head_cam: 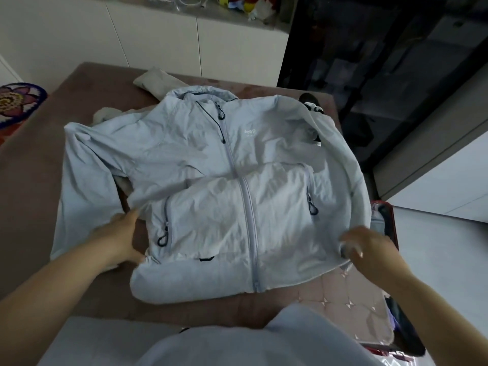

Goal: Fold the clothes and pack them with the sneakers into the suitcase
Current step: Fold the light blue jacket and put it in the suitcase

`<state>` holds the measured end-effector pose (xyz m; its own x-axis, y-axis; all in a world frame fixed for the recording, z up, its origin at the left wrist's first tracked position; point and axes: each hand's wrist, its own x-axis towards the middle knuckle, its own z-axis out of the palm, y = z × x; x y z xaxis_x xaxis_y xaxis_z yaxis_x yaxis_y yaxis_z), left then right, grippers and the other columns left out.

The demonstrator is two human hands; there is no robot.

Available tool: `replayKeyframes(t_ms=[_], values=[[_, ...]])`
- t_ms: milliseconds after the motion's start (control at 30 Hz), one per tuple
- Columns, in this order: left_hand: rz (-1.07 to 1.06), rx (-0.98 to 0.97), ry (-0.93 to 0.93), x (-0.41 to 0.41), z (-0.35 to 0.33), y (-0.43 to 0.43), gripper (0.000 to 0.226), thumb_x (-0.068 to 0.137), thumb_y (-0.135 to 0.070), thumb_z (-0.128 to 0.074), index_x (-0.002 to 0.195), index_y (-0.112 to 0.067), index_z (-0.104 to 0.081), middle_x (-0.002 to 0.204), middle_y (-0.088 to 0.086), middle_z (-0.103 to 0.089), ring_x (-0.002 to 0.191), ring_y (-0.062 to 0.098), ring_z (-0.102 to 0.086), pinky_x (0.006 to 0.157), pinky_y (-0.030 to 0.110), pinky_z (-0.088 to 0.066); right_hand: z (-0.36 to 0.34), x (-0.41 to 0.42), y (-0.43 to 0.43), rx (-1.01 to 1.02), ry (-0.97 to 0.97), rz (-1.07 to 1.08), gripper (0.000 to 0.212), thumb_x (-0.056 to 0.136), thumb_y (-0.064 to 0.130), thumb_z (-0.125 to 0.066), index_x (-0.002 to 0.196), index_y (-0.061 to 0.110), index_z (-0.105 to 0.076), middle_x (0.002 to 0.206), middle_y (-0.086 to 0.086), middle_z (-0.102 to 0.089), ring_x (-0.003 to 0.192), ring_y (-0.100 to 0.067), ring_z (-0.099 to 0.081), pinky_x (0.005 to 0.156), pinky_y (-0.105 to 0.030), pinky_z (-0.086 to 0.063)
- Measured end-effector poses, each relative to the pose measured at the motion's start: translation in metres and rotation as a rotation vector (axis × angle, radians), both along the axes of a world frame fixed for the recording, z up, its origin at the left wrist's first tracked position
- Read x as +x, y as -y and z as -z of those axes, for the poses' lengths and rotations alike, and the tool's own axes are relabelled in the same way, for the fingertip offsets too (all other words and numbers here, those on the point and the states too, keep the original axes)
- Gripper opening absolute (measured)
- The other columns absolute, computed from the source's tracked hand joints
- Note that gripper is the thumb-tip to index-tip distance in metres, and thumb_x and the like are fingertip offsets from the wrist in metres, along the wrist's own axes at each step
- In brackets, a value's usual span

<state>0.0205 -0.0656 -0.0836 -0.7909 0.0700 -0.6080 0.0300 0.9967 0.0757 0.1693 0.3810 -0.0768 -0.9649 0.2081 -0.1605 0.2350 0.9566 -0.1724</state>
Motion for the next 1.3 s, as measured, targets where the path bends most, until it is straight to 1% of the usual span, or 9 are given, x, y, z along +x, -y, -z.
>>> replayKeyframes(t_ms=[167, 267, 367, 600, 800, 900, 967, 1067, 1300], values=[[0.032, 0.005, -0.320, -0.016, -0.040, -0.065, 0.104, 0.080, -0.050, -0.062, 0.146, -0.009, 0.007, 0.152, 0.016, -0.013, 0.137, 0.033, -0.025, 0.112, 0.042, -0.023, -0.005, -0.005, -0.012, -0.281, -0.176, 0.584, 0.067, 0.078, 0.025, -0.073, 0.133, 0.008, -0.039, 0.131, -0.016, -0.044, 0.121, -0.034, -0.043, 0.097, -0.045, -0.038], [0.162, 0.133, -0.381, -0.015, -0.048, -0.120, 0.093, 0.086, -0.046, -0.056, 0.148, -0.012, 0.005, 0.152, 0.014, -0.015, 0.137, 0.031, -0.025, 0.115, 0.044, -0.013, 0.001, -0.008, -0.021, -0.472, 0.029, 0.673, 0.034, 0.085, 0.024, -0.065, 0.107, -0.001, -0.060, 0.090, -0.014, -0.059, 0.082, -0.028, -0.055, 0.075, -0.039, -0.046], [0.279, 0.188, -0.366, -0.014, -0.049, -0.163, 0.090, 0.088, -0.045, -0.054, 0.148, -0.015, 0.007, 0.152, 0.011, -0.015, 0.139, 0.029, -0.020, 0.116, 0.046, -0.005, -0.023, -0.008, -0.043, -0.473, -0.130, 0.659, 0.024, 0.089, 0.017, -0.057, 0.077, -0.003, -0.062, 0.066, -0.015, -0.052, 0.066, -0.025, -0.047, 0.058, -0.033, -0.039], [0.441, 0.450, -0.559, -0.037, -0.103, -0.232, 0.089, 0.084, -0.045, -0.060, 0.149, -0.019, -0.005, 0.150, 0.010, -0.025, 0.138, 0.028, -0.026, 0.116, 0.047, -0.007, -0.178, -0.043, -0.082, -0.350, -0.389, 0.423, 0.030, 0.092, 0.022, -0.055, 0.063, 0.013, -0.052, 0.057, -0.010, -0.046, 0.053, -0.024, -0.040, 0.043, -0.022, -0.036], [0.296, 1.068, -0.618, -0.042, -0.189, -0.256, 0.045, 0.086, -0.041, -0.058, 0.123, -0.015, -0.055, 0.118, -0.002, -0.059, 0.113, 0.015, -0.053, 0.097, 0.030, -0.043, -0.275, -0.106, -0.012, -0.311, -0.363, 0.080, 0.022, 0.089, 0.032, -0.059, 0.095, 0.013, -0.065, 0.093, -0.012, -0.061, 0.083, -0.024, -0.057, 0.080, -0.033, -0.049], [0.098, 1.191, -0.495, -0.037, -0.220, -0.232, 0.039, 0.096, -0.045, -0.040, 0.109, -0.015, -0.063, 0.103, -0.007, -0.064, 0.097, 0.007, -0.060, 0.078, 0.017, -0.046, -0.279, -0.148, 0.042, -0.354, -0.304, -0.024, 0.030, 0.090, 0.033, -0.056, 0.109, 0.012, -0.065, 0.090, -0.001, -0.061, 0.065, -0.008, -0.059, 0.050, -0.010, -0.046], [-0.037, 1.226, -0.293, -0.037, -0.225, -0.204, 0.051, 0.086, -0.066, -0.037, 0.101, -0.024, -0.064, 0.099, -0.007, -0.068, 0.097, 0.013, -0.063, 0.086, 0.027, -0.045, -0.267, -0.175, 0.081, -0.446, -0.354, -0.059, 0.028, 0.092, 0.025, -0.053, 0.112, 0.008, -0.063, 0.081, 0.002, -0.056, 0.052, -0.001, -0.048, 0.035, -0.007, -0.036], [-0.099, 1.157, -0.300, -0.040, -0.214, -0.160, 0.052, 0.067, -0.073, -0.058, 0.099, -0.032, -0.058, 0.102, -0.007, -0.065, 0.098, 0.012, -0.061, 0.092, 0.032, -0.045, -0.236, -0.206, 0.145, -0.621, -0.304, -0.149, 0.027, 0.094, 0.017, -0.050, 0.111, 0.000, -0.062, 0.091, -0.008, -0.065, 0.062, -0.011, -0.057, 0.050, -0.014, -0.048], [-0.316, 0.858, -0.643, -0.084, -0.158, -0.061, 0.042, 0.079, -0.017, -0.071, 0.118, -0.010, -0.058, 0.116, 0.007, -0.061, 0.105, 0.022, -0.058, 0.082, 0.025, -0.041, -0.186, -0.228, 0.193, -0.995, -0.028, -0.316, 0.023, 0.097, 0.022, -0.046, 0.107, 0.011, -0.063, 0.101, -0.002, -0.067, 0.084, -0.011, -0.062, 0.073, -0.018, -0.044]])
